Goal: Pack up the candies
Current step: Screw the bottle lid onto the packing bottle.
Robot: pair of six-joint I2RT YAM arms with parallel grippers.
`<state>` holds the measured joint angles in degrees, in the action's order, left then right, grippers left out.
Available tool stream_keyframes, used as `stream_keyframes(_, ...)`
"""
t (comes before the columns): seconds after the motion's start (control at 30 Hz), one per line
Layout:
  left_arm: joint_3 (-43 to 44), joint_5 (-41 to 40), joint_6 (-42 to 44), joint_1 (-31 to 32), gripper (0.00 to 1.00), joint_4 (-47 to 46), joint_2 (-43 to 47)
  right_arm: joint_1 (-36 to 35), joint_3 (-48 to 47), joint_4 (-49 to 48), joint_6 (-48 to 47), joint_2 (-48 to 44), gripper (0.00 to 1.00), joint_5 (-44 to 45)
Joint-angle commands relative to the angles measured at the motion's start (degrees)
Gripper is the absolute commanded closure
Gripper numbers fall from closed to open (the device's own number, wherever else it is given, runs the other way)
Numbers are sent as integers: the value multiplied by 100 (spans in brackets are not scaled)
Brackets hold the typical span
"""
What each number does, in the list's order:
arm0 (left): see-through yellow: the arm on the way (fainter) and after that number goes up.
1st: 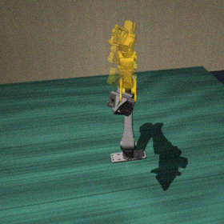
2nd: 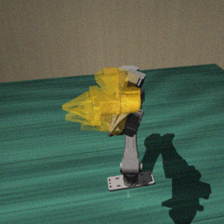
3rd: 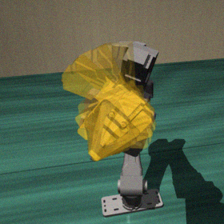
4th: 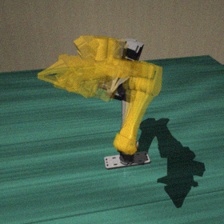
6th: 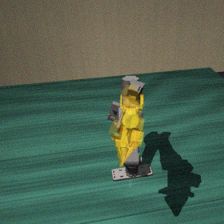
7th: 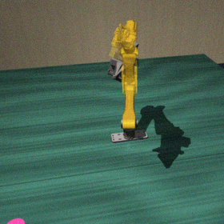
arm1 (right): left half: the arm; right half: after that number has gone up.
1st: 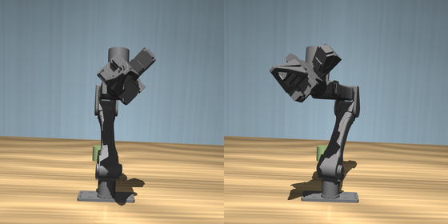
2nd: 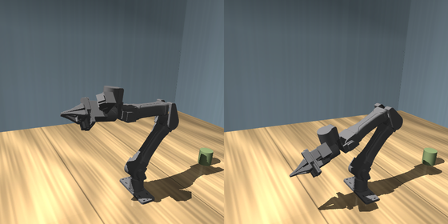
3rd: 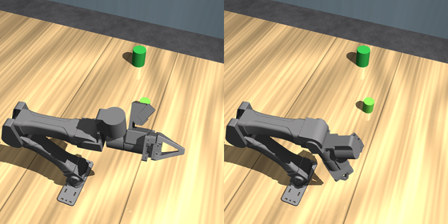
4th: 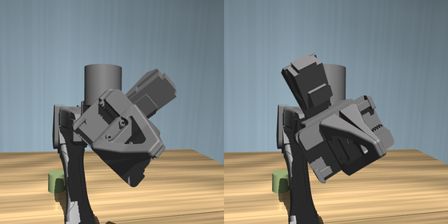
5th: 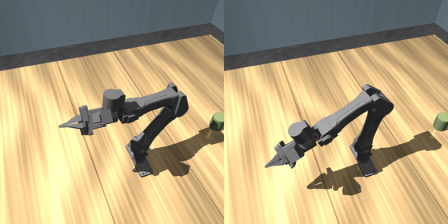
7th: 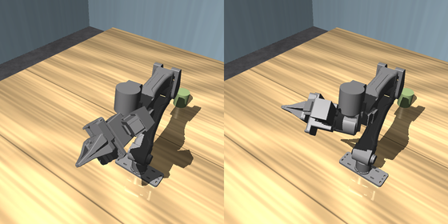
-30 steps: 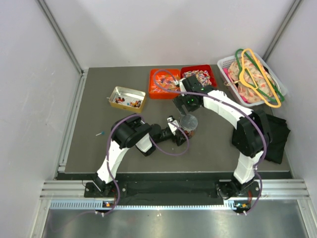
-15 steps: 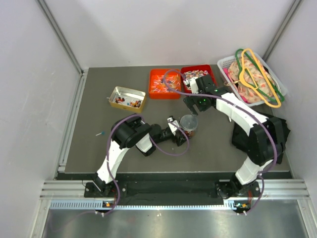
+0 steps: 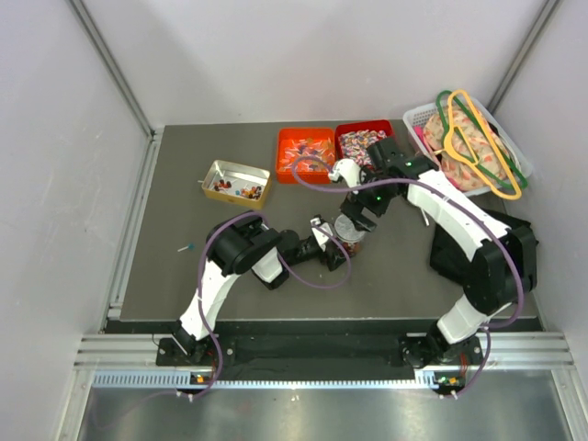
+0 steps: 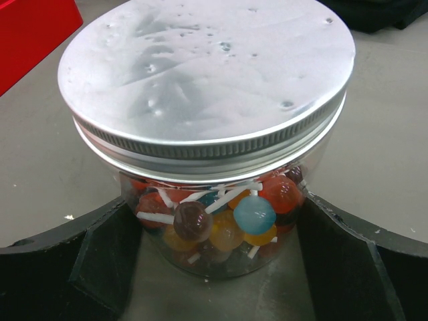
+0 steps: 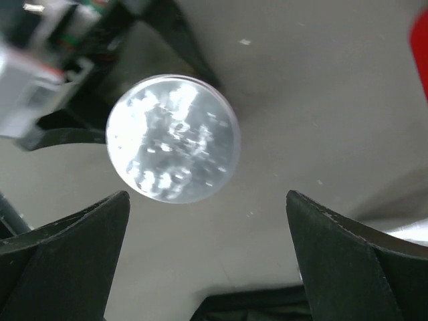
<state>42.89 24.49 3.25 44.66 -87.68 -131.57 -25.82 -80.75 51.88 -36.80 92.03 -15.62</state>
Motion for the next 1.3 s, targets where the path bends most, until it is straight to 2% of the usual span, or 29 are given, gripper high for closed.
stream_keyframes(0.0,-132,65,9,42,34,-30,-247,-361,-239,366,-626,16,1,-547)
stream_keyframes(0.13,-132,56,9,51,34,-39,-238,-537,-363,543,-653,236,1,-627)
stream_keyframes(0.6,-132,65,1,42,35,-39,-238,-678,-116,-450,-337,544,1,102)
stream_keyframes(1.27,-132,73,9,42,37,-12,-229,-652,-327,68,-56,773,1,-381)
